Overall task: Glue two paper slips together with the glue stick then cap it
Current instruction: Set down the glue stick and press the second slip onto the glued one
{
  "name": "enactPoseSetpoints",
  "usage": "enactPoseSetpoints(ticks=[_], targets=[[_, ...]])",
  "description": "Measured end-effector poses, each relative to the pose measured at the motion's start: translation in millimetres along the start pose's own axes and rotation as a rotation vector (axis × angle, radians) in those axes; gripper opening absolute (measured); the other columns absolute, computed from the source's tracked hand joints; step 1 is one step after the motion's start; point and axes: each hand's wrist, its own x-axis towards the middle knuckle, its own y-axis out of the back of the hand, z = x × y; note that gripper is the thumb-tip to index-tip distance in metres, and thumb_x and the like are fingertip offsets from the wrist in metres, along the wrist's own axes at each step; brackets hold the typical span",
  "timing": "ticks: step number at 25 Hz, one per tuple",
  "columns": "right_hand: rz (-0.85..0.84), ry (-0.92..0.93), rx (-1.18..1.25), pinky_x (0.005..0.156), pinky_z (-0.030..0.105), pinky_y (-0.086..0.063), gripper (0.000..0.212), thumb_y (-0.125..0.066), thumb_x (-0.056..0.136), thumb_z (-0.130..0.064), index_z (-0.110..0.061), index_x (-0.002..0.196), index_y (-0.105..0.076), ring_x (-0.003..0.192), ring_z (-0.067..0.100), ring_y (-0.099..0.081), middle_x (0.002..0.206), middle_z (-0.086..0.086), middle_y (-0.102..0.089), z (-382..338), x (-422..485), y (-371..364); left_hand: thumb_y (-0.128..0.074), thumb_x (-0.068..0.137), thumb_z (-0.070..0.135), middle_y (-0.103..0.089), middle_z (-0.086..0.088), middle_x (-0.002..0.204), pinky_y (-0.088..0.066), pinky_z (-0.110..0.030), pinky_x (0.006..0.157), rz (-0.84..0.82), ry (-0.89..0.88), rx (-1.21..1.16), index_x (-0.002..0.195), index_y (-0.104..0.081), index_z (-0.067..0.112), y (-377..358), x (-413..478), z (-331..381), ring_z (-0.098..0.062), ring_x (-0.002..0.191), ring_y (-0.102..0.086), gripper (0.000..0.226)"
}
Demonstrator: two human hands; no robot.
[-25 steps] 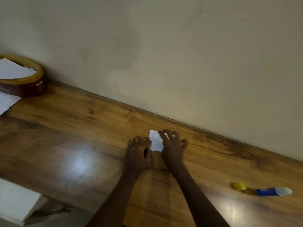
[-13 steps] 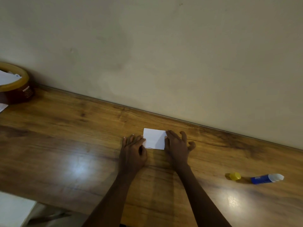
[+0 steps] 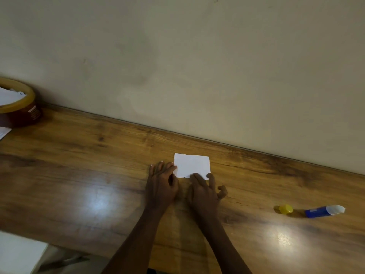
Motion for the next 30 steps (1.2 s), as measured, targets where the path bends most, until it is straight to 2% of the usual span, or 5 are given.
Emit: enactPoseSetpoints(ticks=[6, 15, 23, 27, 30], targets=[[-0.021, 0.088, 0.059, 0.100, 0.051, -0.013, 0.036, -0.038, 0.085, -0.022, -0.018, 0.119, -0.050, 0.135, 0.025, -0.022, 0.134, 0.001, -0.048, -21.2, -2.1, -10.0, -0.048, 0.087, 0.012, -0.054, -0.012, 0.132, -0.008, -0.036, 0.116, -0.016, -0.003, -0.012, 0.120, -0.054, 0.010, -0.9, 1.4, -1.1, -0.026, 0.132, -0.037, 0.033], [0.006, 0.141, 0.032, 0.096, 0.051, -0.013, 0.030, -0.045, 0.088, -0.025, -0.021, 0.118, -0.049, 0.133, 0.028, -0.024, 0.131, 0.001, -0.051, -21.7, 25.0, -4.1, -0.051, 0.082, 0.013, -0.058, -0.019, 0.125, -0.017, -0.044, 0.111, 0.005, 0.002, -0.030, 0.116, -0.056, 0.006, -1.0, 0.3, -1.9, -0.036, 0.127, -0.042, 0.035], [-0.114, 0.093, -0.022, 0.103, 0.059, -0.010, 0.048, -0.041, 0.090, -0.031, -0.025, 0.136, -0.026, 0.138, 0.027, -0.012, 0.148, -0.004, -0.031, -17.2, 46.8, -5.0, -0.052, 0.082, 0.008, -0.058, -0.019, 0.125, -0.019, -0.047, 0.113, -0.005, -0.020, -0.014, 0.117, -0.055, 0.006, -2.7, 1.5, -4.8, -0.034, 0.128, -0.041, 0.035], [0.044, -0.118, -0.047, 0.103, 0.055, -0.014, 0.044, -0.038, 0.091, -0.023, -0.023, 0.134, -0.029, 0.136, 0.028, -0.015, 0.146, -0.002, -0.034, 11.4, 50.7, 5.3, -0.052, 0.083, 0.010, -0.059, -0.015, 0.125, -0.019, -0.045, 0.114, 0.012, -0.016, -0.002, 0.115, -0.057, 0.009, -2.9, 0.7, -2.6, -0.030, 0.129, -0.040, 0.033], [0.084, -0.156, -0.047, 0.101, 0.051, -0.015, 0.041, -0.038, 0.092, -0.023, -0.021, 0.133, -0.033, 0.135, 0.027, -0.017, 0.144, -0.003, -0.037, 23.1, 50.7, 7.2, -0.054, 0.082, 0.009, -0.061, -0.015, 0.122, -0.020, -0.045, 0.112, 0.031, -0.021, 0.011, 0.113, -0.059, 0.008, -3.2, 0.6, -3.3, -0.031, 0.127, -0.043, 0.031]])
